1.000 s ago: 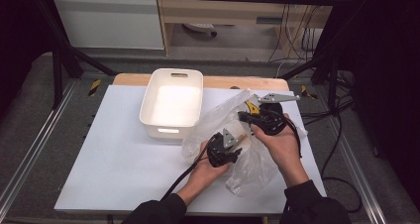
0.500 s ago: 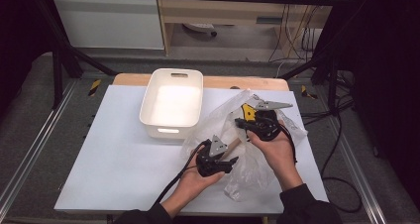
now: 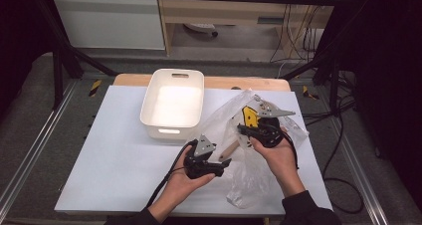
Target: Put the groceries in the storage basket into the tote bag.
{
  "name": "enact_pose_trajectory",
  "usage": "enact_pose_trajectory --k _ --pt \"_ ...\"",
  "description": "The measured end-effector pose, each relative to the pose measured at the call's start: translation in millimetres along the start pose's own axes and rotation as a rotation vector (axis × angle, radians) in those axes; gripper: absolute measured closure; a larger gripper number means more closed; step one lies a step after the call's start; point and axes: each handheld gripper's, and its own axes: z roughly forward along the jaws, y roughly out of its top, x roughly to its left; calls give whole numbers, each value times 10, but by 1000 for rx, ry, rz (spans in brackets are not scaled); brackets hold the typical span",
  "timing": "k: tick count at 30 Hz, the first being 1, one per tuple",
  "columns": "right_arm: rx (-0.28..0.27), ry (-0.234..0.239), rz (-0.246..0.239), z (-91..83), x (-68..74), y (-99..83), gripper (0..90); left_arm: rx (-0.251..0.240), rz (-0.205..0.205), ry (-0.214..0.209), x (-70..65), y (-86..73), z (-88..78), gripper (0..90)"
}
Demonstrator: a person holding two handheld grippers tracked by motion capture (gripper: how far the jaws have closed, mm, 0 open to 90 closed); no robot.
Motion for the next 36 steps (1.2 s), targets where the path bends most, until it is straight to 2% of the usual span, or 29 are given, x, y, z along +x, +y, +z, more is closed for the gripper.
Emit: enact_pose_trajectory --k 3,7,12,19,24,30,36 --pt "-4 6 9 6 -26 -40 900 -8 -8 -5 10 -8 -69 244" --pt "-4 4 14 -6 -42 -56 900 -38 -5 10 22 -13 -154 233" --pt "-13 3 5 -5 -37 -60 900 -55 -32 -3 38 2 -212 208" --pt "-14 3 13 -10 -37 -81 900 -76 -21 -24 -10 54 -295 159" --pt "-6 4 14 4 -39 -116 900 -92 -16 -24 -25 96 -376 141" --pt "10 2 14 33 -35 -155 900 -111 -27 -13 28 143 -478 129" --pt "19 1 8 60 -16 -175 900 -117 -46 20 82 163 -535 130"
